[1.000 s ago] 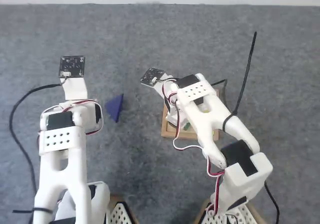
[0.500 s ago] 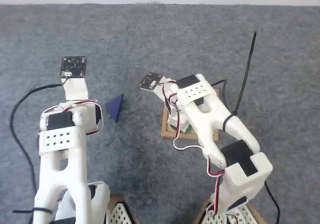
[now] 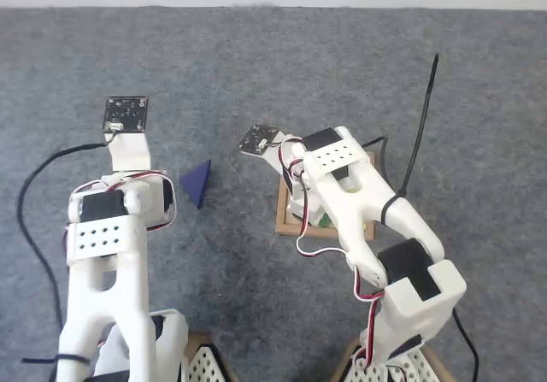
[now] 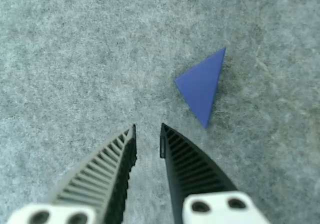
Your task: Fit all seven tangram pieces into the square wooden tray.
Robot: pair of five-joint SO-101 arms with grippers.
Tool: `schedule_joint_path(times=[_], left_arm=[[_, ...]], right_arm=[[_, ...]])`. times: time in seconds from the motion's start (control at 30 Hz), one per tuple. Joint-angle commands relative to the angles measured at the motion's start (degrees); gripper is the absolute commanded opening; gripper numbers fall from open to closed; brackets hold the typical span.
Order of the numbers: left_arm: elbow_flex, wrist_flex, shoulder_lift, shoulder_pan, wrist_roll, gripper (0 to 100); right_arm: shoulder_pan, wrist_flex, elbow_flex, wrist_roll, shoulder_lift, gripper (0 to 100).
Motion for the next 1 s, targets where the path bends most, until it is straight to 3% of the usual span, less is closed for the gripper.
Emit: schedule_joint_path(times=[0.0,0.53,0.97], left_arm=[[-0.84,0.62,-1.85,0.26,-0.79,8],[-0.84,0.53,-1.85,0.35,-0.79,8],[-0.66,0.35,-1.85,0.35,-0.79,8]], right_arm=[[0.57,-0.48,-0.44,0.70,-0.75,25.6],[0.22,-0.92,-5.10,-2.37,-7.87,25.6],[0.13,-6.55,-5.19,-2.64,2.68,25.6]])
